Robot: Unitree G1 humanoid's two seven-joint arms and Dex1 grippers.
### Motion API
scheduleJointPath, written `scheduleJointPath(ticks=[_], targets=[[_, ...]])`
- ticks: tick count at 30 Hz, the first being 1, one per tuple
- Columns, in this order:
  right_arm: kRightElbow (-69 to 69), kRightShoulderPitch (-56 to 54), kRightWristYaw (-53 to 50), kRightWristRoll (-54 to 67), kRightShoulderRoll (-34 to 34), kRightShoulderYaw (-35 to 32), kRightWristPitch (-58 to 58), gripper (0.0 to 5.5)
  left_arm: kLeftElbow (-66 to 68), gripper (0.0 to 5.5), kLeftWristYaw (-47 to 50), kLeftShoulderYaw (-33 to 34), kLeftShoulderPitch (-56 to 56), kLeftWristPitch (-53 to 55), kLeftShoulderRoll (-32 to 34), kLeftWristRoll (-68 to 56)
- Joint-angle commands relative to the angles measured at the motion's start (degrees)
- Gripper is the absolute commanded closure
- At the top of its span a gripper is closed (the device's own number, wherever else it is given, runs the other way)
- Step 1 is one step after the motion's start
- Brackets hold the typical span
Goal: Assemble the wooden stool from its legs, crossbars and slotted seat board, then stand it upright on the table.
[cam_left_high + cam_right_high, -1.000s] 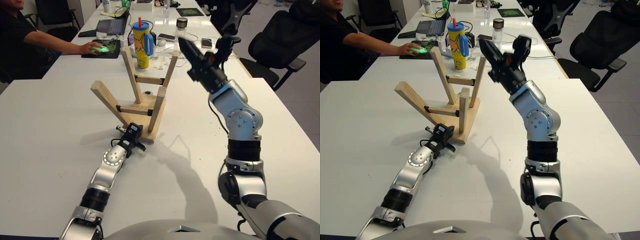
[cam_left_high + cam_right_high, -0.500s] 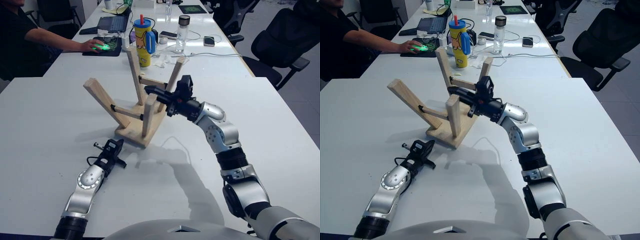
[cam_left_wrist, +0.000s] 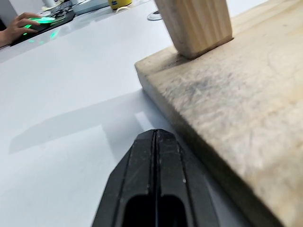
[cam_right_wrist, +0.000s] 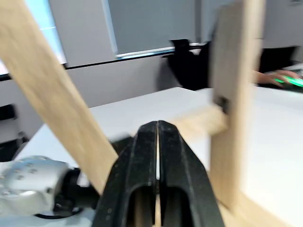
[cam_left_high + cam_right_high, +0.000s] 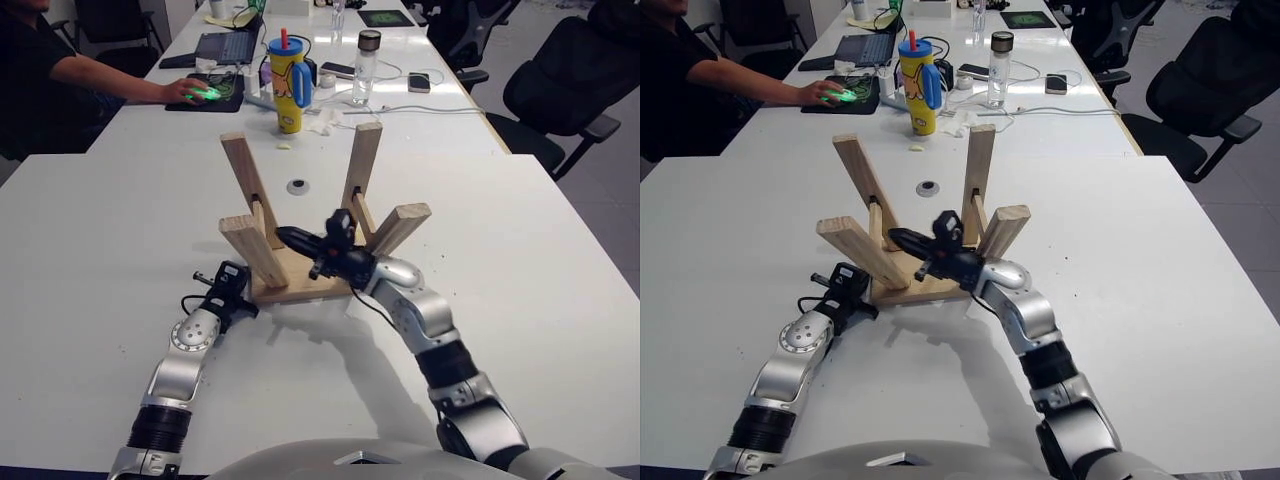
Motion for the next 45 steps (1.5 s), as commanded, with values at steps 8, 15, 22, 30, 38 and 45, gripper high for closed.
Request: scheduleJointPath(ticks=[8,15,22,30,38,45], targets=[[-21.3,28.1,-11.5,8.4,-11.0,-12.8,14.8,5.46,-17.3,5.5,0.9,1.0,16.4,7.7,0.2,0.4],[-4.2,18.6,-23.1,-7.2,-9.5,-14.3,4.6,5.46,-12.9,5.5,-1.3,-2.7,12.6,11.0,1.0,1.9],[0.2,15.5,-20.4,-10.3,-8.3,-5.9,11.9,5.46,-10.4,5.5,-6.7,-7.7,8.6,16.6,2.8,1.6],[-11.0,10.9,-15.1,-0.3,-5.9,-6.1,21.7,5.46,-16.0,5.5,-18.3,-6.9,-2.0,20.8,-2.0,-15.2],[-17.9,-4.5,-14.1,11.2,-9.3,-15.9,37.2,5.46,-25.8,5.5,-23.7,2.2,-15.9,29.0,1.6,-30.7],[-11.5,-8.8,-13.0,7.3,-13.7,-17.9,37.4,5.46,-26.8,5.5,-29.0,-2.6,-15.5,29.9,11.9,-27.4]])
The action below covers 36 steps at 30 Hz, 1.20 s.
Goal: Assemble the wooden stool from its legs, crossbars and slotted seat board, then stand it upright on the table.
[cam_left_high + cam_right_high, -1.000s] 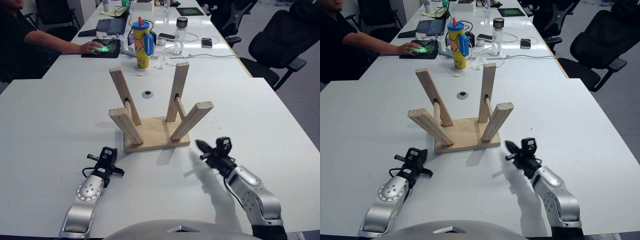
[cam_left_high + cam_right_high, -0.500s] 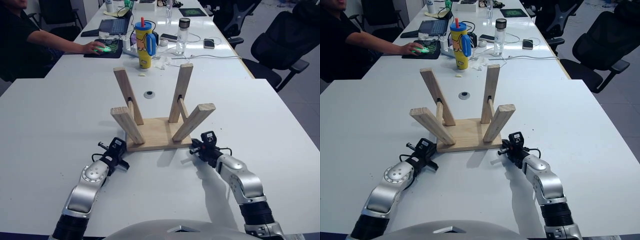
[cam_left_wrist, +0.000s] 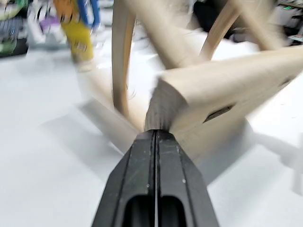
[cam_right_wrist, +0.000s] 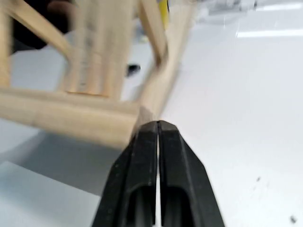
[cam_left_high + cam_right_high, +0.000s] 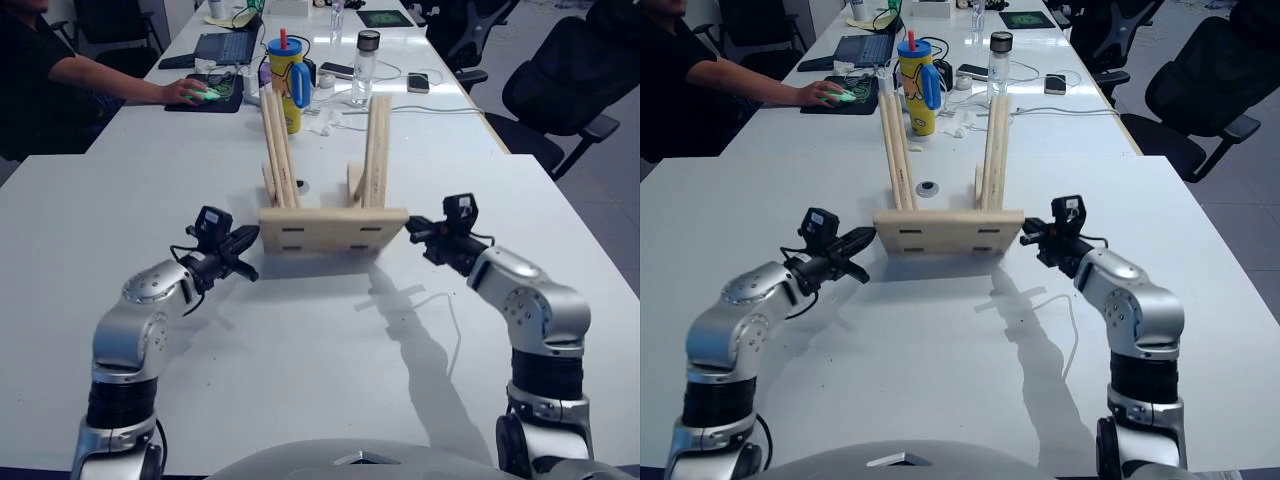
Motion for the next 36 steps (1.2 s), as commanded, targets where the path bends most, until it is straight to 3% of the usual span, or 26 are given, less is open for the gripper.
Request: scheduleJointPath(ticks=[1,3,5,11,20,25,32,36], targets=[[3.2,-5.0,8.2,3.9,1.2,5.4,-1.0,5.46,-4.1,5.5,-11.8,-13.0,-1.6,-2.9,4.8,-0.9],[7.2,-3.2,6.9,-1.1,0.4,7.9,-4.7,5.46,-0.6,5.5,-11.6,-19.0,1.4,-8.8,9.4,7.8],[9.5,-1.2,6.0,-3.3,0.6,8.3,-7.2,5.46,2.4,5.5,-10.3,-20.5,3.7,-12.6,10.7,11.7],[12.0,3.8,3.6,-8.0,0.9,7.7,-15.4,5.5,8.9,4.84,-3.8,-11.9,9.9,-28.8,7.8,13.5],[17.1,8.5,4.8,-12.0,-1.9,7.8,-18.7,5.5,14.8,3.56,-12.1,-1.9,12.6,-47.3,12.5,9.3],[17.1,9.5,7.2,-11.7,-1.1,9.3,-18.6,5.5,29.0,2.81,-20.1,0.0,5.5,-56.1,18.8,10.5],[18.7,8.2,9.6,-11.5,-0.1,10.9,-18.9,5.5,44.4,1.73,-30.8,-4.9,-8.8,-60.5,17.6,10.9],[20.3,6.6,10.7,-11.8,0.2,12.0,-19.1,5.5,50.7,1.73,-35.6,-7.7,-13.9,-62.3,15.5,11.5]])
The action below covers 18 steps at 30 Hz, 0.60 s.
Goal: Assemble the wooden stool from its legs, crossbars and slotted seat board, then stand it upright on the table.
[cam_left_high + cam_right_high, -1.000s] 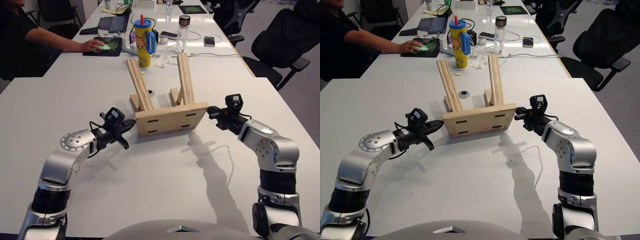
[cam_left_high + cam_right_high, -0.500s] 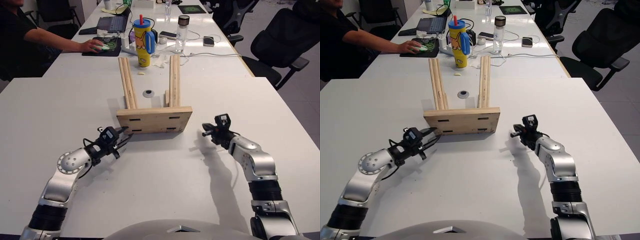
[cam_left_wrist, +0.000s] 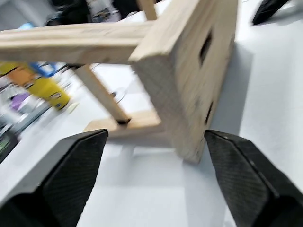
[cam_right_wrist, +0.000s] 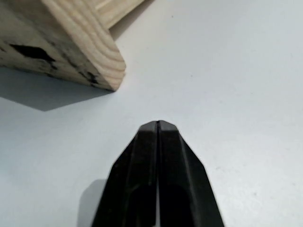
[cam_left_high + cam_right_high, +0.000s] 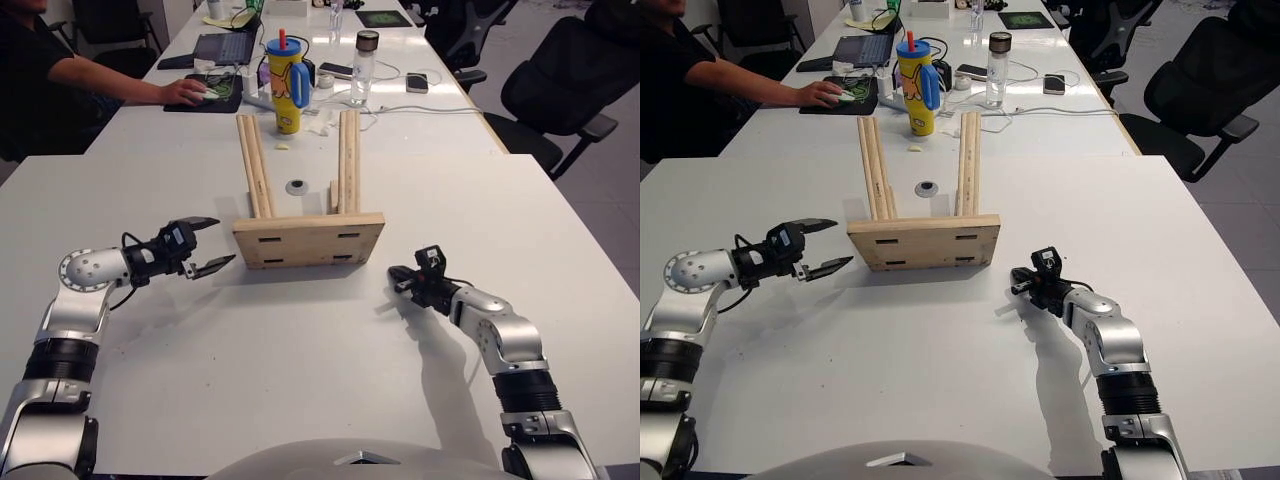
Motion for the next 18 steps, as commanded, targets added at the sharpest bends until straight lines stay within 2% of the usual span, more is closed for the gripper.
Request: scheduleJointPath(ticks=[1,4,7,12,18], targets=[[1.8,-1.7,1.2,-0.2,0.5,1.0,0.1,5.5,6.9,1.73,-4.3,-2.6,-5.5,-1.9,-2.2,0.9],[2.8,-2.9,1.5,-0.6,1.0,1.8,0.2,5.5,11.5,1.73,-6.5,-3.5,-9.5,-2.2,-3.7,1.0],[3.6,-3.4,1.8,-0.8,1.1,2.3,-0.1,5.5,14.5,2.11,-9.6,-4.0,-12.3,-1.1,-4.8,0.5],[5.4,-3.5,1.5,-1.2,1.3,2.5,-0.8,5.5,13.7,2.96,-14.5,-4.2,-12.4,2.5,-5.3,-1.2],[6.2,-2.7,1.1,-1.3,1.6,2.5,-1.3,5.5,6.6,4.01,-19.8,-5.3,-11.0,12.2,-4.5,-3.4]])
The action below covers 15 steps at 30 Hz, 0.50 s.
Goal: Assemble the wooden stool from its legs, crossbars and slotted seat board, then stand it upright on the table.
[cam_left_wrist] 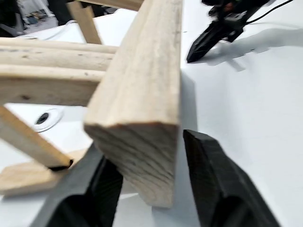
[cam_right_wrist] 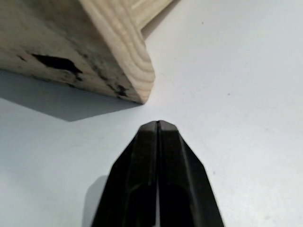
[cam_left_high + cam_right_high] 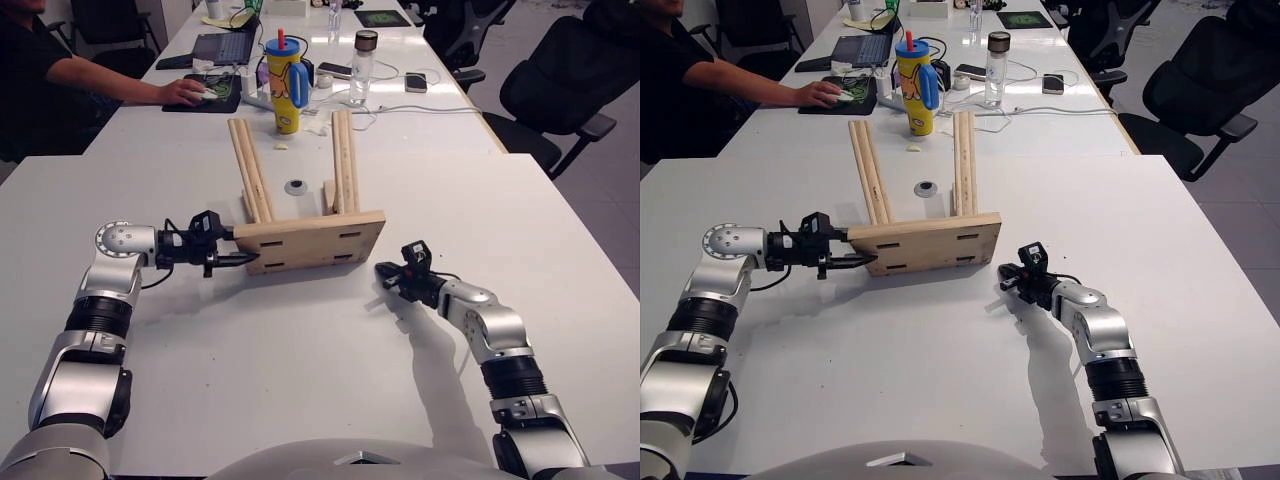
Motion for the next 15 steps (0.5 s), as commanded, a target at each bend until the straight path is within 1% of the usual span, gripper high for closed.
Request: scheduleJointPath(ticks=[1,3,4,5,7,9,11,13,15], targets=[[1.4,0.8,-0.5,-0.8,0.5,0.3,1.1,5.5,-7.1,4.13,-3.7,-1.4,1.3,7.9,1.1,-2.1],[1.8,1.1,-0.7,-0.5,0.8,-0.1,1.6,5.5,-12.2,4.18,-4.0,-1.0,2.0,15.6,1.2,-5.0],[2.1,1.4,-1.0,-0.5,0.8,-0.3,1.8,5.5,-15.0,4.18,-3.3,0.2,1.6,22.0,0.6,-8.5],[2.4,1.7,-1.0,-0.4,1.0,-0.3,2.2,5.5,-18.1,4.18,-0.9,2.4,0.7,29.8,-0.5,-13.2],[2.5,2.2,-1.1,-0.4,1.2,-0.1,2.7,5.5,-23.1,4.18,3.7,6.6,-1.3,42.0,-2.5,-21.3],[2.2,3.0,-1.2,0.0,1.6,0.1,3.8,5.5,-25.0,4.18,11.5,12.8,-5.5,52.1,-5.5,-29.5],[2.2,3.5,-1.8,0.4,2.4,0.0,5.1,5.5,-22.5,4.18,22.3,21.2,-12.1,60.4,-8.8,-38.9],[2.3,3.7,-2.2,0.8,2.9,0.2,6.5,5.5,-18.1,4.18,33.1,28.4,-18.2,64.8,-11.0,-46.3],[1.7,4.0,-2.6,2.3,3.9,-0.9,8.1,5.5,-12.4,4.19,46.4,35.1,-23.2,64.6,-12.8,-51.3]])
